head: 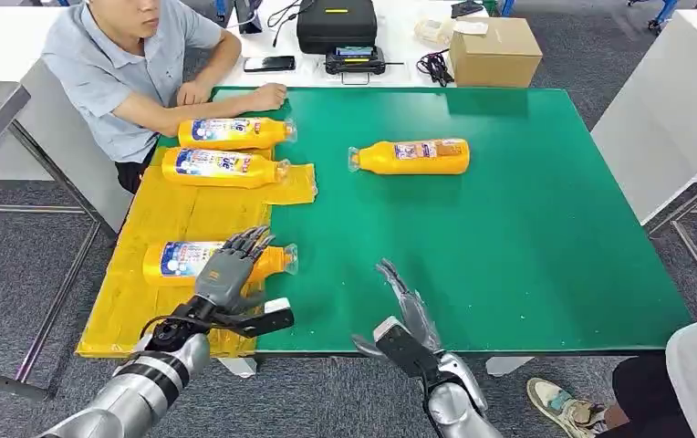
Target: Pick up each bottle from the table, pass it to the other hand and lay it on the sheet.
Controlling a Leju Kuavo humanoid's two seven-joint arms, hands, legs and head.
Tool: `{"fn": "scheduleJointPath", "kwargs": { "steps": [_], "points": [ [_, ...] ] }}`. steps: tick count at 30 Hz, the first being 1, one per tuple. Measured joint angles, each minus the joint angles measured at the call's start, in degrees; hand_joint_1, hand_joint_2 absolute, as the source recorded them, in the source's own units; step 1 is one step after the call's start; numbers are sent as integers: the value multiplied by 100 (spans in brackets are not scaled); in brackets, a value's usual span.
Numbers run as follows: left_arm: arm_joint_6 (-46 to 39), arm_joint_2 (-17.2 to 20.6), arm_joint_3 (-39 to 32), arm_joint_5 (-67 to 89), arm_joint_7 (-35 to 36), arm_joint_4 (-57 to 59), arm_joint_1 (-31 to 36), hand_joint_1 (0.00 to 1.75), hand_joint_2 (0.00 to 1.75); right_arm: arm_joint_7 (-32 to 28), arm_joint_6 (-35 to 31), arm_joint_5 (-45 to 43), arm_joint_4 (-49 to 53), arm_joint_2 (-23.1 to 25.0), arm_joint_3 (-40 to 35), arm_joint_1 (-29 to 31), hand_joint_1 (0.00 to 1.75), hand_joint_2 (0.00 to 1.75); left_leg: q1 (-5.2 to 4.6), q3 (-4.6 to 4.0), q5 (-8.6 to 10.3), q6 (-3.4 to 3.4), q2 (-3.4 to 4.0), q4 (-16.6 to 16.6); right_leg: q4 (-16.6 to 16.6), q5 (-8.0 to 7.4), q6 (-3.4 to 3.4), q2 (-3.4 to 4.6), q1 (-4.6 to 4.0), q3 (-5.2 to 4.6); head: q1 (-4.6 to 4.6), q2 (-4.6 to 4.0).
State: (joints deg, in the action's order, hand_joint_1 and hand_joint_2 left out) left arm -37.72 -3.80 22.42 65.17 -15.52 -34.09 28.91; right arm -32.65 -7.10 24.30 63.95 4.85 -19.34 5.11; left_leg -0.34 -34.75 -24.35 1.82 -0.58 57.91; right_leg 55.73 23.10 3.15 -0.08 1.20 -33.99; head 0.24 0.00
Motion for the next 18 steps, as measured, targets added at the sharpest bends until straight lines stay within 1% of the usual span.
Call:
{"fn": "scheduleJointPath", "kwargs": {
  "steps": [3, 11, 18],
  "points": [
    [-206, 0, 90, 208, -18, -210, -96, 0, 175, 0, 0, 9, -7, 0, -31, 2, 0, 175, 0, -1, 0, 0, 1, 0, 0, 0, 0, 0, 0, -1, 0, 0],
    [-254, -96, 79, 798, -271, -1312, -403, 0, 175, 0, -2, 13, -72, 0, -131, 63, 0, 175, 0, -8, 0, 0, 0, 0, 0, 0, 0, 0, 0, -7, 2, 0],
    [-254, -124, 70, 820, -291, -1681, -482, 0, 175, 0, -2, 13, -109, 0, -173, 92, 0, 175, 0, -8, 0, 0, 0, 0, 0, 0, 0, 0, -1, -8, 2, 0]
  ]
}}
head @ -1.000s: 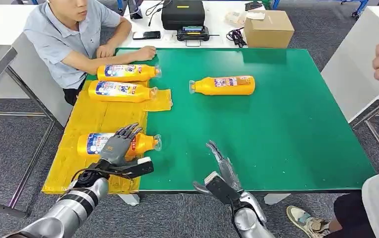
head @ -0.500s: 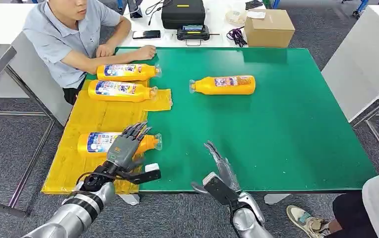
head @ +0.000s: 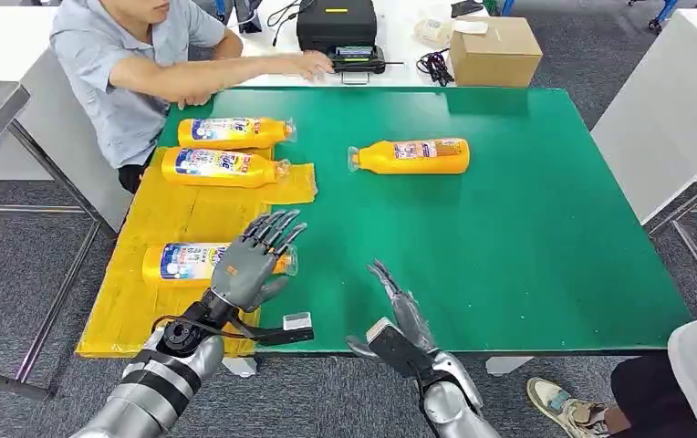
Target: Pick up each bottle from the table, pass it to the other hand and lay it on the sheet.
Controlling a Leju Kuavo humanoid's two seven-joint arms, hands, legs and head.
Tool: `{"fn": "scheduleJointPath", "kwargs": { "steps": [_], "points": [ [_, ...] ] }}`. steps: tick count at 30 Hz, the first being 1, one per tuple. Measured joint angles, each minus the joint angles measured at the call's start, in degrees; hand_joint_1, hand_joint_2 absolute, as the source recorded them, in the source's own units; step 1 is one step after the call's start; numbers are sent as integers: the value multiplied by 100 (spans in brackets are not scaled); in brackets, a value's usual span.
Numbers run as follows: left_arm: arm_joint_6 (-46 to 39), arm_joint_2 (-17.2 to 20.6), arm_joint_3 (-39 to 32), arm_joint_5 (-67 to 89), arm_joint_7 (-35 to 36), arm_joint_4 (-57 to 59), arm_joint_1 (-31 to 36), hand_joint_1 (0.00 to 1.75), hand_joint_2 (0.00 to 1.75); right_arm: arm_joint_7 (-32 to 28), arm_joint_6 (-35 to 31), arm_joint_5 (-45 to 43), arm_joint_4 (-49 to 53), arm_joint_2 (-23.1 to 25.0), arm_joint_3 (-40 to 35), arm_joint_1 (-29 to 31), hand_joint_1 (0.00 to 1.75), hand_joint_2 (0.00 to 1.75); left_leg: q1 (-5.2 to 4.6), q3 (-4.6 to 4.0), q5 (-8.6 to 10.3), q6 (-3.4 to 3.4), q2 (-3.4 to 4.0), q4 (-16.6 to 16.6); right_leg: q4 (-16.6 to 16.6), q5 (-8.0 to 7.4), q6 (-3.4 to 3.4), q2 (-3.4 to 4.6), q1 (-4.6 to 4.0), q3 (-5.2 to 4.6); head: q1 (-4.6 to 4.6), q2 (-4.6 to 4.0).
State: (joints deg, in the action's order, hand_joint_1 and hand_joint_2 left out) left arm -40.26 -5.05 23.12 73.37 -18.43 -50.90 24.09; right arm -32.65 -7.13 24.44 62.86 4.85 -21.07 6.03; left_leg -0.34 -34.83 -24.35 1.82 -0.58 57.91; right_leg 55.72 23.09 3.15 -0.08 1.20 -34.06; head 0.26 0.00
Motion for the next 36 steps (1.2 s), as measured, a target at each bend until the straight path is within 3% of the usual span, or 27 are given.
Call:
{"fn": "scheduleJointPath", "kwargs": {
  "steps": [7, 13, 17, 21, 26, 31, 36],
  "points": [
    [0, -120, -233, 29, -578, -554, -263, 0, 175, -4, -131, -13, -2, -2, -2, 0, 0, 175, -1, -1, 0, 0, 0, 0, 0, 0, 0, 0, 1, -1, 0, 0],
    [0, -900, -1031, -1506, -2004, -1739, -1233, 0, 175, -50, -1102, 98, 486, -13, 85, -344, 0, 175, -9, -8, -14, 8, 1, 1, -4, 3, 3, 1, 8, -10, -2, 0],
    [0, -1191, -1003, -3842, -1923, -2127, -1805, 0, 175, 296, -1854, 729, 1067, -123, 206, -719, 0, 175, -8, -8, -24, 10, 0, 1, -7, 7, 3, -1, 7, -15, -2, 0],
    [2, -1171, -531, -5507, -1593, -2214, -2079, 0, 175, 1104, -2577, 2281, 1432, -479, 339, -1034, 0, 175, -8, -10, -23, 11, 0, 1, -7, 7, 3, 0, 7, -12, -2, 0],
    [7, -1104, -105, -5757, -1488, -2295, -2155, 0, 175, 1270, -2673, 2527, 1604, -772, 492, -1198, 0, 175, -10, -7, -23, 11, 6, 1, -7, 4, 4, 1, 8, -12, -2, 0],
    [288, -1019, 133, -6482, -1220, -2428, -2212, 0, 175, 2046, -2688, 3501, 1615, -1075, 625, -1221, 0, 175, -10, -7, -22, 11, 4, 1, -7, 4, 4, 1, 8, -11, -2, 0],
    [450, -927, 249, -6697, -1113, -2553, -2311, 0, 175, 2124, -2627, 3604, 1591, -1346, 831, -1225, 0, 175, -10, -9, -23, 12, 5, 1, -7, 4, 4, 2, 8, -11, -2, 0]
  ]
}}
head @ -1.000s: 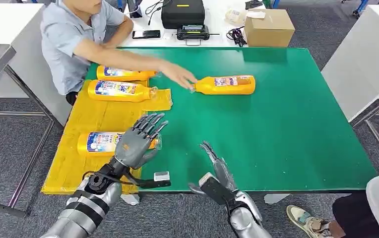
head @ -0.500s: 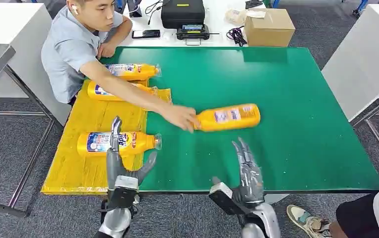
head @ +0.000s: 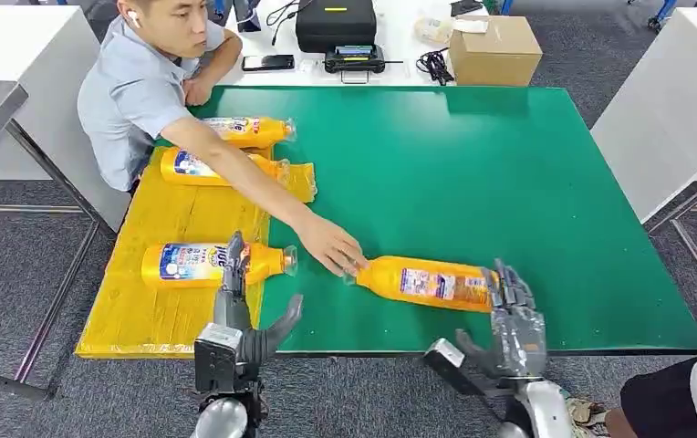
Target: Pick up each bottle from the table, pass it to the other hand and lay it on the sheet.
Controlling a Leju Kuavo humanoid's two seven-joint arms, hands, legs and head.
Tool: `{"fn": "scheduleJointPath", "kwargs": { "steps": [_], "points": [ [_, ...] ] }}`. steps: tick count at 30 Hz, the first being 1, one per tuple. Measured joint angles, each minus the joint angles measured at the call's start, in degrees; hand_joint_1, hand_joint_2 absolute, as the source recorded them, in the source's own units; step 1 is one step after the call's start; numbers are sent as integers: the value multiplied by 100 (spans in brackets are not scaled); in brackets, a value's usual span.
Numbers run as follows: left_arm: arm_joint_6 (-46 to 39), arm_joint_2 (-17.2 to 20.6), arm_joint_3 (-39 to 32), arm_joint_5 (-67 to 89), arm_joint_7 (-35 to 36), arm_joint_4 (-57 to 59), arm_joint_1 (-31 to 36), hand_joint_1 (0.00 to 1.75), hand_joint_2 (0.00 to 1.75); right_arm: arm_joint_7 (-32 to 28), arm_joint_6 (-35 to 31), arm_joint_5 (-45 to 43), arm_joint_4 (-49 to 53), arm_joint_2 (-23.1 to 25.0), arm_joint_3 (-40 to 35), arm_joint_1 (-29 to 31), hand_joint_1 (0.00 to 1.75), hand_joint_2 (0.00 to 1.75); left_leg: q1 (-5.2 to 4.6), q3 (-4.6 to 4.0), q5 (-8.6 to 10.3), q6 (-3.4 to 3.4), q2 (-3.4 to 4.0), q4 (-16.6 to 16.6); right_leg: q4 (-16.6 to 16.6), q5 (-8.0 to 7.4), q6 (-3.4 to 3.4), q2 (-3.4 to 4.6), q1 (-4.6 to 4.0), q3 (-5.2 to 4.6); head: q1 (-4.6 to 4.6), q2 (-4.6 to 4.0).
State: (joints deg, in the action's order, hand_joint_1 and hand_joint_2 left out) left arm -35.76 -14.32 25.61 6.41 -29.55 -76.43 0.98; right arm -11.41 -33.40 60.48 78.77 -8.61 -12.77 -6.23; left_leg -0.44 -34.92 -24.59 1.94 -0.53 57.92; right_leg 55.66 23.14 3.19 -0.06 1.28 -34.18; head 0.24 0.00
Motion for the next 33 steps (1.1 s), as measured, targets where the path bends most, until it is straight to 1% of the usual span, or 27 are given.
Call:
{"fn": "scheduleJointPath", "kwargs": {
  "steps": [4, 8, 10, 14, 19, 30, 33],
  "points": [
    [156, 53, 53, -53, 57, -74, -57, 0, 175, 79, 309, 5, -44, -85, 22, -2, 0, 175, 0, 0, -1, 0, 0, 0, 0, 0, 0, 0, 0, -2, -4, 0],
    [162, 88, 151, 78, 77, -118, -68, 0, 175, 308, 745, 35, -140, -221, 18, 57, 0, 175, 1, -1, 0, 0, 0, 0, 0, 0, 0, 0, -1, 0, -2, 0],
    [162, 88, 201, 133, 144, -127, -65, 0, 175, 361, 959, -32, -216, -275, 20, 169, 0, 175, 1, 0, 0, 0, 4, 0, 1, -1, 0, 0, -1, 0, -2, 0],
    [164, 90, 352, 229, 330, -118, -10, 0, 175, 354, 1384, -229, -596, -334, 28, 615, 0, 175, -1, 1, 7, 7, 3, 0, 0, -3, 2, 1, 0, 1, 0, 0],
    [140, 88, 496, 260, 343, -63, 75, 0, 175, 236, 1408, -175, -1137, -330, 2, 1146, 0, 175, -1, 1, 9, 8, 2, 1, 1, -4, 3, 0, 0, 3, -2, 0],
    [164, 140, 752, 409, 392, 2, 233, 0, 175, 125, 1509, -219, -1747, -300, -271, 1926, 0, 175, -1, -1, 8, 8, 0, 1, 2, -4, 3, 0, 0, 2, -2, 0],
    [166, 147, 783, 450, 431, 46, 269, 0, 175, 94, 1583, -310, -1816, -273, -378, 2028, 0, 175, -1, 0, 9, 8, -1, 1, 1, -4, 3, -1, 0, 2, -2, 0]
  ]
}}
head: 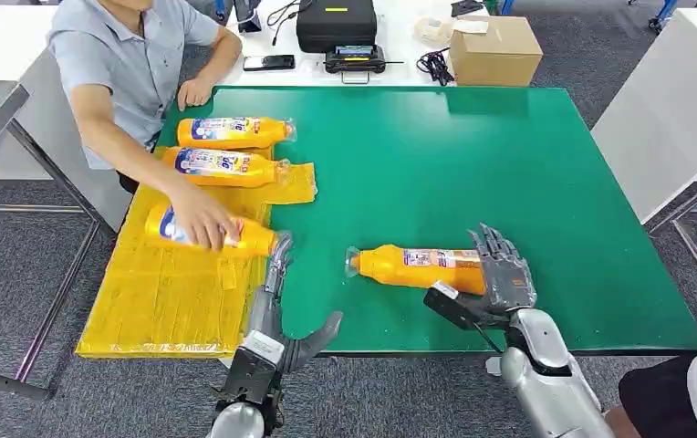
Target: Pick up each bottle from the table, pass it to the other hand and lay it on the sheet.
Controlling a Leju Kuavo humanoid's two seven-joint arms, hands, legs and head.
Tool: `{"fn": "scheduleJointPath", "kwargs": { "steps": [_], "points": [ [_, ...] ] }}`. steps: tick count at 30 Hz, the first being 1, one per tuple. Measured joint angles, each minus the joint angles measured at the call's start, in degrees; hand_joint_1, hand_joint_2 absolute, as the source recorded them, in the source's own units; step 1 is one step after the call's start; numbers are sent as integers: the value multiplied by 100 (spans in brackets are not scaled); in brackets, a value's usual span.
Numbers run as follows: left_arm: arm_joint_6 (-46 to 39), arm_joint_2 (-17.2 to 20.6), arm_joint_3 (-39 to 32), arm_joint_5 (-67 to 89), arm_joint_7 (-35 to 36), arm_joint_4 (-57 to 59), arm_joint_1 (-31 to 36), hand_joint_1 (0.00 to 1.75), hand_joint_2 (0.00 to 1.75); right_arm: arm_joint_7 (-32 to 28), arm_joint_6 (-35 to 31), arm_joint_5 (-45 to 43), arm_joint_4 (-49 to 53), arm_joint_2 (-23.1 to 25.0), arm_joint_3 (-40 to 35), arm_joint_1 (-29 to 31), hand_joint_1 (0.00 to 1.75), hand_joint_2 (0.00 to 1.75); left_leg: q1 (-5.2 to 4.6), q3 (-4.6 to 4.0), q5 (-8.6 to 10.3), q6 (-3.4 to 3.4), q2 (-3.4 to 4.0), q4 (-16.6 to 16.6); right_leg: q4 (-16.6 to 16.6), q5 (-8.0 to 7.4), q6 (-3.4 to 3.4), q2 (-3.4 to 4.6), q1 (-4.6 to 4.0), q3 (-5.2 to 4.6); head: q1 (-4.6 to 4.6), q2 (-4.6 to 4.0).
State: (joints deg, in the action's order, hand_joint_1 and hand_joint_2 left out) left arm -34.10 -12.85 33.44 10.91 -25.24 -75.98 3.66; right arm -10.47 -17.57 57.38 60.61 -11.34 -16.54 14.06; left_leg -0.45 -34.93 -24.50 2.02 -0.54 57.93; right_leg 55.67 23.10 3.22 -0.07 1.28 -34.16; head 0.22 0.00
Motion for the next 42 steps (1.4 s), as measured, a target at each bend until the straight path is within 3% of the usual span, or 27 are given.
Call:
{"fn": "scheduleJointPath", "kwargs": {
  "steps": [25, 26, 27, 36, 37, 42],
  "points": [
    [140, 57, 181, 131, 179, 173, 98, 0, 175, -31, 551, -592, -411, 81, -241, 137, 0, 175, 1, 1, 0, 0, -1, 0, 0, 0, 0, 0, -1, -1, 0, 0],
    [155, 61, 186, 135, 186, 177, 104, 0, 175, -31, 590, -610, -435, 79, -241, 159, 24, 175, 1, 1, 0, 0, -1, 0, 0, 0, 0, 0, -1, 0, 0, 0],
    [171, 66, 192, 135, 186, 182, 111, 0, 175, -28, 658, -645, -472, 79, -247, 188, 35, 175, 1, 1, 0, 0, -1, 0, 0, 0, 0, 0, -1, 0, 2, 0],
    [208, 66, 234, 153, 203, 230, 179, 0, 175, -31, 1056, -835, -876, 31, -315, 564, 35, 175, 0, 30, 0, 0, 3, 0, -2, 0, 0, 1, 0, 26, 2, 0],
    [208, 66, 234, 153, 203, 230, 179, 0, 175, -31, 1056, -835, -894, 31, -317, 573, 175, 175, 0, 31, 0, 0, 3, 0, -2, 0, 0, 1, 0, 28, 2, 0],
    [208, 66, 234, 153, 203, 232, 181, 0, 175, -33, 1067, -846, -983, 24, -324, 647, 175, 175, 0, 36, 0, 0, 3, 0, -1, 0, 0, 1, -1, 30, 0, 0]
  ]
}}
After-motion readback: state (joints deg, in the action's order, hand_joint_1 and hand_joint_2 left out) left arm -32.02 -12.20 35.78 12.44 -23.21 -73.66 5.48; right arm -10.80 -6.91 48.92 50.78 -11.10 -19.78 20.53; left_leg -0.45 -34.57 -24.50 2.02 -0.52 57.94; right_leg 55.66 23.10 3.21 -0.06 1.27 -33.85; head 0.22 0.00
